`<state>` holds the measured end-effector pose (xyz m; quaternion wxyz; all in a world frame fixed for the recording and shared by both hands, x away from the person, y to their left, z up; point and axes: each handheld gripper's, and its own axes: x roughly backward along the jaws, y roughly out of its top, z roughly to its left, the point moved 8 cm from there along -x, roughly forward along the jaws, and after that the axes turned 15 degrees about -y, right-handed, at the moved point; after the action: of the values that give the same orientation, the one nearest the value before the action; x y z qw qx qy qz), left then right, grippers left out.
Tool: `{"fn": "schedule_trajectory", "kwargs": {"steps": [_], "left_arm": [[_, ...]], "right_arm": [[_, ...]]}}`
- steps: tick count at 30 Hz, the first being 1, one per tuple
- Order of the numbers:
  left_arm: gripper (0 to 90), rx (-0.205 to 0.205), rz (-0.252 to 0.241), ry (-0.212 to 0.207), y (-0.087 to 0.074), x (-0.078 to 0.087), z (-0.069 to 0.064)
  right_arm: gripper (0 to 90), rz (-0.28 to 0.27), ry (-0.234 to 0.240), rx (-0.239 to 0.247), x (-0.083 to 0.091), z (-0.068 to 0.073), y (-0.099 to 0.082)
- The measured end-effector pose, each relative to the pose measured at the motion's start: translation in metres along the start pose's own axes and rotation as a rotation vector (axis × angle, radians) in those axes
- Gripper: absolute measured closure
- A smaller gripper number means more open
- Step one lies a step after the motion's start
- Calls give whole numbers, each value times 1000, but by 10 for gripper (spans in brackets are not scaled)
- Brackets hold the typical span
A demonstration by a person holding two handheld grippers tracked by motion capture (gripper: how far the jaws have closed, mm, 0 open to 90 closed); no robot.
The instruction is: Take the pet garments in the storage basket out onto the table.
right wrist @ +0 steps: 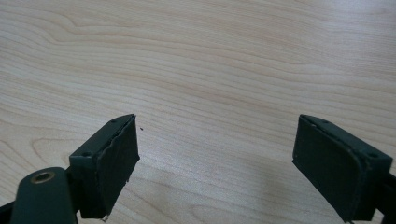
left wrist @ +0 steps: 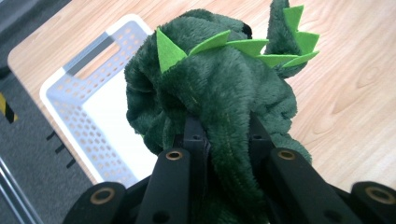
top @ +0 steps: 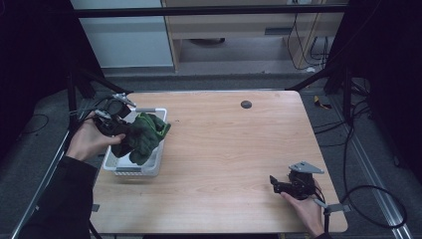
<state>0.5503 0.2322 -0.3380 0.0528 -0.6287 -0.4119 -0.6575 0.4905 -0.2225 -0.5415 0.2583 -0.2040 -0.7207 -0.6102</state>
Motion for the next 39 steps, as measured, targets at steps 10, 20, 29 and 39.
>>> {"fn": "schedule_trajectory", "kwargs": {"steps": [10, 20, 29, 39], "left_arm": [[760, -99, 1, -34, 23, -7, -31], [760, -179, 3, -76, 44, -23, -56], [760, -228, 21, -117, 57, -47, -72], [759, -279, 51, -156, 67, -70, -90]], "right_arm": [[142, -6, 1, -2, 1, 0, 1], [142, -14, -3, -2, 2, -2, 1], [142, -17, -1, -4, 2, -2, 1], [142, -19, -1, -3, 2, -2, 2]]}}
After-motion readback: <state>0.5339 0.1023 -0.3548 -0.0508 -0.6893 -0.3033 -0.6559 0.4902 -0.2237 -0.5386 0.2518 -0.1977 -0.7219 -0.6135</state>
